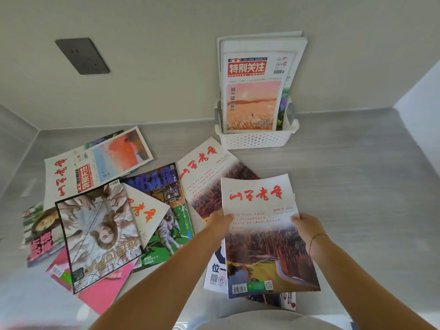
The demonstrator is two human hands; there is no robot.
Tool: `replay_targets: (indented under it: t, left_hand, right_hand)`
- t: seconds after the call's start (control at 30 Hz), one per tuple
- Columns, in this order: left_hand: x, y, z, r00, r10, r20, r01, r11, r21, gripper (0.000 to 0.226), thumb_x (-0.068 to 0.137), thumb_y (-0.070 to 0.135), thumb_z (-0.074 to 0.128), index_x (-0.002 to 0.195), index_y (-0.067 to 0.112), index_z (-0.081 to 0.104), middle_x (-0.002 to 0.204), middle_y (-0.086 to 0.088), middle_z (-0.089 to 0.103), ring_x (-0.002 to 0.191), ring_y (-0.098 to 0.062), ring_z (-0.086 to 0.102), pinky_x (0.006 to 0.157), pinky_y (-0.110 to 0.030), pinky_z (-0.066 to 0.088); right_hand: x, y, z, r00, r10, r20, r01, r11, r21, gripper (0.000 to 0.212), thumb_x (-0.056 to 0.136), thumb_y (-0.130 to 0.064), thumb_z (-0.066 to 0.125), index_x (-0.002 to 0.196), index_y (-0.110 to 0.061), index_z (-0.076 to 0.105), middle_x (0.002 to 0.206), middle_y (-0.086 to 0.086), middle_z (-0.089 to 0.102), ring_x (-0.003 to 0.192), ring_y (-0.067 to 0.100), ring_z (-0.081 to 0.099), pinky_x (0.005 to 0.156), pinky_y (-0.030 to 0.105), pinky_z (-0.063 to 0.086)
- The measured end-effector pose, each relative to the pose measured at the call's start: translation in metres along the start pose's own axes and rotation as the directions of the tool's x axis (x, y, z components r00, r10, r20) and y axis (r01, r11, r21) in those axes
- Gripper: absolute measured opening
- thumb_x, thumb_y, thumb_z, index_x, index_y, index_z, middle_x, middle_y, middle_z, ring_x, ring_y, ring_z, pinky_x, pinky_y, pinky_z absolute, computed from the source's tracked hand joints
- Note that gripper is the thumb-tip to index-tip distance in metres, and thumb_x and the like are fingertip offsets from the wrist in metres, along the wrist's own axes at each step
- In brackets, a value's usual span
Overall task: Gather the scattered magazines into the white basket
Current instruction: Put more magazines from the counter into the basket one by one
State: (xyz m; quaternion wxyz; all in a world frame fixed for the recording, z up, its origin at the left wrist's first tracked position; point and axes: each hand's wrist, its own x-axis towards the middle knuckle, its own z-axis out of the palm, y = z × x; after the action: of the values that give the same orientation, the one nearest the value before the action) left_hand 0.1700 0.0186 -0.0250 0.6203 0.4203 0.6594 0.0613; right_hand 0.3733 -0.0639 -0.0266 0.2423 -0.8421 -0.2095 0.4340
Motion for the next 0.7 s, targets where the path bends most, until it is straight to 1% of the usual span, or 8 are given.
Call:
replay_targets:
  t: [0.07, 0.17, 0.23, 0.3, 0.37, 0.43, 0.6, 0.7]
  left_hand:
    - [-0.001, 0.0, -0.001, 0.999, 0.002, 0.041, -0.006, 0.995, 0.099, 0.034, 0.097, 0.013, 0.044, 0.13, 0.012, 0.051, 0.125, -0.007, 0.06, 0.082, -0.014, 0.056, 0.06, -0.021, 0.046]
    - [-0.001, 0.012, -0.011, 0.997, 0.059, 0.046, -0.067, 0.98, 0.186, 0.035, 0.094, 0.011, 0.052, 0.128, 0.008, 0.054, 0.127, -0.01, 0.061, 0.089, -0.019, 0.061, 0.072, -0.028, 0.053]
    - [0.001, 0.034, -0.023, 0.986, 0.164, -0.004, -0.162, 0.976, 0.143, 0.031, 0.09, 0.012, 0.06, 0.12, 0.005, 0.06, 0.119, -0.012, 0.065, 0.088, -0.02, 0.062, 0.075, -0.029, 0.053]
    - [0.003, 0.066, -0.037, 0.958, 0.275, -0.077, -0.27, 0.961, 0.064, 0.024, 0.085, 0.014, 0.067, 0.108, 0.007, 0.067, 0.106, -0.008, 0.069, 0.079, -0.015, 0.062, 0.071, -0.025, 0.053]
    - [0.004, 0.106, -0.051, 0.923, 0.354, -0.15, -0.358, 0.934, 0.007, 0.013, 0.081, 0.016, 0.071, 0.092, 0.009, 0.071, 0.093, -0.008, 0.069, 0.076, -0.017, 0.061, 0.075, -0.034, 0.053]
    - [0.005, 0.148, -0.062, 0.871, 0.443, -0.214, -0.46, 0.888, -0.034, 0.005, 0.081, 0.013, 0.071, 0.078, 0.011, 0.068, 0.084, -0.012, 0.064, 0.075, -0.02, 0.055, 0.073, -0.037, 0.048]
    - [0.018, 0.24, -0.083, 0.717, 0.617, -0.325, -0.653, 0.758, -0.001, 0.011, 0.089, 0.009, 0.058, 0.096, 0.009, 0.066, 0.097, -0.011, 0.069, 0.093, -0.028, 0.066, 0.088, -0.046, 0.055]
    - [0.03, 0.275, -0.089, 0.658, 0.645, -0.389, -0.678, 0.732, 0.067, 0.001, 0.089, 0.014, 0.059, 0.089, 0.013, 0.058, 0.101, -0.01, 0.07, 0.096, -0.03, 0.066, 0.086, -0.046, 0.056]
  right_hand:
    - [-0.001, 0.0, 0.0, 1.0, -0.009, -0.02, 0.01, 0.999, 0.036, 0.026, 0.088, -0.011, 0.038, 0.068, -0.009, 0.054, 0.084, 0.019, 0.064, 0.052, 0.016, 0.032, 0.047, 0.026, 0.026]
    - [-0.001, -0.011, -0.008, 0.997, -0.078, -0.03, 0.081, 0.988, 0.128, 0.023, 0.088, -0.012, 0.041, 0.079, 0.0, 0.059, 0.074, 0.014, 0.059, 0.054, 0.018, 0.035, 0.05, 0.028, 0.028]
    - [0.001, -0.032, -0.017, 0.989, -0.135, -0.067, 0.147, 0.961, 0.234, 0.022, 0.089, -0.012, 0.046, 0.071, -0.004, 0.056, 0.066, 0.009, 0.048, 0.06, 0.019, 0.036, 0.055, 0.028, 0.029]
    - [0.005, -0.064, -0.03, 0.976, -0.195, -0.092, 0.215, 0.911, 0.353, 0.021, 0.09, -0.011, 0.05, 0.071, -0.013, 0.058, 0.07, 0.006, 0.054, 0.069, 0.02, 0.046, 0.064, 0.028, 0.037]
    - [0.014, -0.101, -0.043, 0.96, -0.265, -0.092, 0.278, 0.858, 0.431, 0.013, 0.09, -0.008, 0.052, 0.092, -0.007, 0.065, 0.089, 0.011, 0.063, 0.082, 0.02, 0.054, 0.077, 0.031, 0.042]
    - [0.026, -0.142, -0.057, 0.934, -0.335, -0.127, 0.353, 0.801, 0.483, 0.025, 0.09, -0.003, 0.052, 0.112, 0.004, 0.06, 0.101, 0.015, 0.063, 0.09, 0.021, 0.055, 0.082, 0.032, 0.043]
    - [0.051, -0.24, -0.091, 0.799, -0.522, -0.299, 0.601, 0.721, 0.346, 0.019, 0.086, -0.007, 0.054, 0.1, -0.007, 0.066, 0.085, 0.0, 0.064, 0.078, 0.013, 0.054, 0.059, 0.011, 0.044]
    - [0.07, -0.274, -0.099, 0.751, -0.562, -0.347, 0.654, 0.706, 0.272, 0.018, 0.083, -0.01, 0.056, 0.093, -0.005, 0.069, 0.089, 0.012, 0.067, 0.078, 0.017, 0.053, 0.068, 0.022, 0.043]
